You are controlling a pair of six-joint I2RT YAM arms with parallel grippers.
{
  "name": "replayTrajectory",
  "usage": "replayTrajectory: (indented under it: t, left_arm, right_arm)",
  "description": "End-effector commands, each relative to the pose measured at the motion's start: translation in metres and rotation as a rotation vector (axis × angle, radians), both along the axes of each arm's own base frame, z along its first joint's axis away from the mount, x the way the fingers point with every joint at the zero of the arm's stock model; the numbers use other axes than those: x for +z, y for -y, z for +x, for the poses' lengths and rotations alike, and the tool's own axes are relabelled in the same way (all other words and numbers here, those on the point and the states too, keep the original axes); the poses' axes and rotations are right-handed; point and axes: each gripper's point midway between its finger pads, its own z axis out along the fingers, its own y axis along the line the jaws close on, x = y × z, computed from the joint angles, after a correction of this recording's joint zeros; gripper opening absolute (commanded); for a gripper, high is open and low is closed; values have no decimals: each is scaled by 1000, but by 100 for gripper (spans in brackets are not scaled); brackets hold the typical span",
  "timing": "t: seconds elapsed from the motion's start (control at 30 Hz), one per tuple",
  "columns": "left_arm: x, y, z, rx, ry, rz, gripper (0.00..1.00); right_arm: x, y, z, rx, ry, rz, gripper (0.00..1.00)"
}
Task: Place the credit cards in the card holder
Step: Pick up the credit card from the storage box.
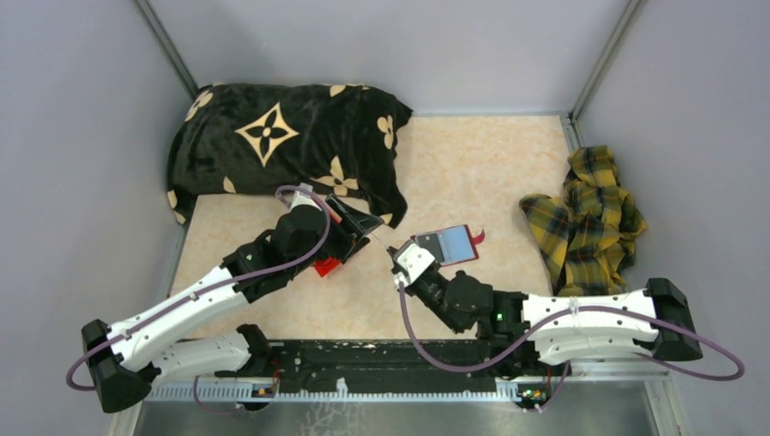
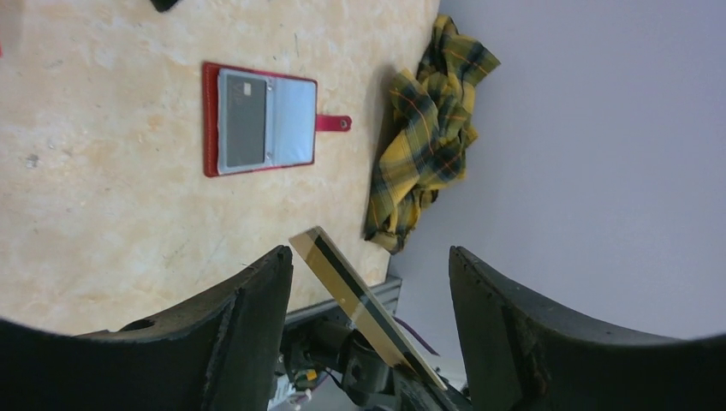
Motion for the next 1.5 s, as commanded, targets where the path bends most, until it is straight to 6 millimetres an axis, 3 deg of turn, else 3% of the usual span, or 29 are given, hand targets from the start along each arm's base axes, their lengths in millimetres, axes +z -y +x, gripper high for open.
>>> replayTrajectory:
  t: [0.0, 0.27, 0.67, 0.87, 1.0, 1.17, 1.23, 1.33, 1.47]
  left_arm:
    - [27, 15, -10, -92, 7, -108, 73]
    - [22, 18, -17, -149, -9, -123, 68]
    - [10, 27, -22, -227, -31, -172, 48]
    - [8, 26, -23, -247, -29, -185, 28]
    - [7, 27, -26, -272, -23, -210, 1]
    - [4, 25, -25, -265, 0, -254, 0]
    - [-2, 22, -23, -236, 17, -287, 0]
    - [-12, 16, -15, -192, 71, -308, 0]
    - [-30, 11, -1, -137, 130, -251, 0]
  right_arm:
    - [15, 4, 3, -86, 91, 2, 0]
    - [14, -3, -4, -97, 171, -45, 0]
    - [8, -10, -18, -100, 279, -121, 0]
    - [9, -10, -28, -111, 345, -147, 0]
    - [3, -10, -29, -122, 363, -172, 0]
    - [-4, 3, -26, -190, 341, -147, 0]
    - [-5, 12, -26, -228, 318, -123, 8]
    - [-8, 25, -22, -292, 246, -75, 36]
    - [-5, 43, -18, -349, 144, 46, 53]
